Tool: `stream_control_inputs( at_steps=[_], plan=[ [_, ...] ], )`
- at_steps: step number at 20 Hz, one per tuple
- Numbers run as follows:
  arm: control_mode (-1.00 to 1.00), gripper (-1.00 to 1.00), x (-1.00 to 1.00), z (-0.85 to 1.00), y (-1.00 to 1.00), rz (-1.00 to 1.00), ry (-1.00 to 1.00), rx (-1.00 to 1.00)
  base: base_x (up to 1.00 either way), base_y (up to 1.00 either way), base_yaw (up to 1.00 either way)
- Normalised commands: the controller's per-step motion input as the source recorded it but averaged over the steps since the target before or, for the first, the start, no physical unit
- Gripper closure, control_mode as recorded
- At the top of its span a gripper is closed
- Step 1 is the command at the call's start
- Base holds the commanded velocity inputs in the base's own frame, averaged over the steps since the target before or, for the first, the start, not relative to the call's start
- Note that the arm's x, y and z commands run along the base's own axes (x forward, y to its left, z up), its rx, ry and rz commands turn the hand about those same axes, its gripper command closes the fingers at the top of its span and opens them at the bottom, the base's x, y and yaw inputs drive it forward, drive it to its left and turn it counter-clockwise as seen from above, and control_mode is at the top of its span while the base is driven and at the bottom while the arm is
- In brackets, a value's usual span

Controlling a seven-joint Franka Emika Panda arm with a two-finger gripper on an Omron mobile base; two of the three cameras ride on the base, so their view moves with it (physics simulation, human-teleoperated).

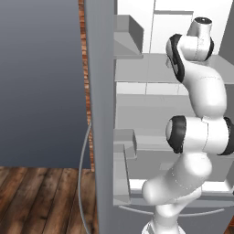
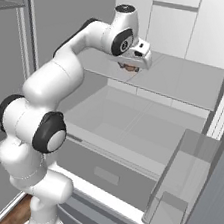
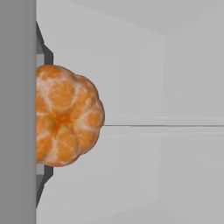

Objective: Pick the tangerine and mango from the fridge and place them inside the tupperware on the counter.

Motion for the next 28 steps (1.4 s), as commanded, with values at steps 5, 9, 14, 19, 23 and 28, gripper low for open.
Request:
stream_control_inputs(
  at_steps=[5, 9, 14, 19, 23, 28],
  plan=[
    [-1.0, 1.0, -1.0, 0.0, 0.0, 0.0, -0.2, 0.11, 0.0, 0.0, 0.0],
    [-1.0, 1.0, -1.0, 0.04, 0.0, 0.0, -0.05, 0.09, 0.0, 0.0, 0.0],
    [-1.0, 1.0, -1.0, 0.12, 0.0, 0.0, 0.0, 0.19, 0.0, 0.0, 0.0],
    [-1.0, 1.0, -0.91, 0.06, 0.02, 0.0, 0.17, 0.07, 0.0, 0.0, 0.0],
    [-1.0, 1.0, -0.72, 0.0, 0.0, 0.0, 0.18, 0.04, 0.0, 0.0, 0.0],
    [1.0, 1.0, -0.35, -0.01, 0.0, 0.0, 0.04, 0.01, -0.59, 0.06, 0.0]
  ],
)
